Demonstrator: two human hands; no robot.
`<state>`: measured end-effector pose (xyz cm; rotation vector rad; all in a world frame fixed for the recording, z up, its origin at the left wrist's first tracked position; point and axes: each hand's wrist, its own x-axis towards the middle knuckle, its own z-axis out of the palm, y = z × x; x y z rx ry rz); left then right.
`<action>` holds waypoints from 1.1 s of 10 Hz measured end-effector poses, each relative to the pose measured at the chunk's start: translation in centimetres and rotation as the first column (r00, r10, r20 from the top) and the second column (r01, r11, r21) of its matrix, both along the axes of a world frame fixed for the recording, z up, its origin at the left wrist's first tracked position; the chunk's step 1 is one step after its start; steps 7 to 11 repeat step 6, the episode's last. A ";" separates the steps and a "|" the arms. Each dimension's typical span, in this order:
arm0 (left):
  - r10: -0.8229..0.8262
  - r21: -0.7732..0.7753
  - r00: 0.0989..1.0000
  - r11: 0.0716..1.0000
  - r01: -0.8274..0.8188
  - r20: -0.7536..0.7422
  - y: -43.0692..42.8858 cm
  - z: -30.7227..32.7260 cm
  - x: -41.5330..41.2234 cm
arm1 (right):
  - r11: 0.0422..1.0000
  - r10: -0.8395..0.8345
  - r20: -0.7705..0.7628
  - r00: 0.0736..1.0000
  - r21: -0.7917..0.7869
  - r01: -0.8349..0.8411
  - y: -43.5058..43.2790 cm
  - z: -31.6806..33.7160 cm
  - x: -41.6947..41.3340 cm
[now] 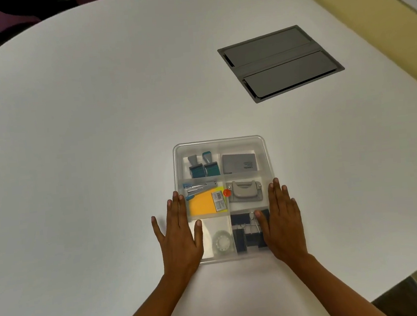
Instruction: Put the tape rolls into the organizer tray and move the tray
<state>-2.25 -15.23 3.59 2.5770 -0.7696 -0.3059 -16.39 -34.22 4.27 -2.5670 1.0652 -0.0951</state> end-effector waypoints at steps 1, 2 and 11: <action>0.002 -0.013 1.000 1.000 -0.002 0.004 0.0 0.0 0.0 | 1.000 -0.003 -0.004 1.000 -0.008 0.003 -0.1 -0.1 0.0; -0.011 -0.050 1.000 0.999 0.010 -0.007 0.2 0.0 0.0 | 1.000 0.001 0.013 1.000 0.005 -0.001 -0.1 -0.1 -0.2; -0.011 -0.057 0.997 0.998 0.015 0.070 -0.4 2.5 1.2 | 0.996 0.040 -0.062 0.997 -0.076 -0.045 -1.2 2.8 0.4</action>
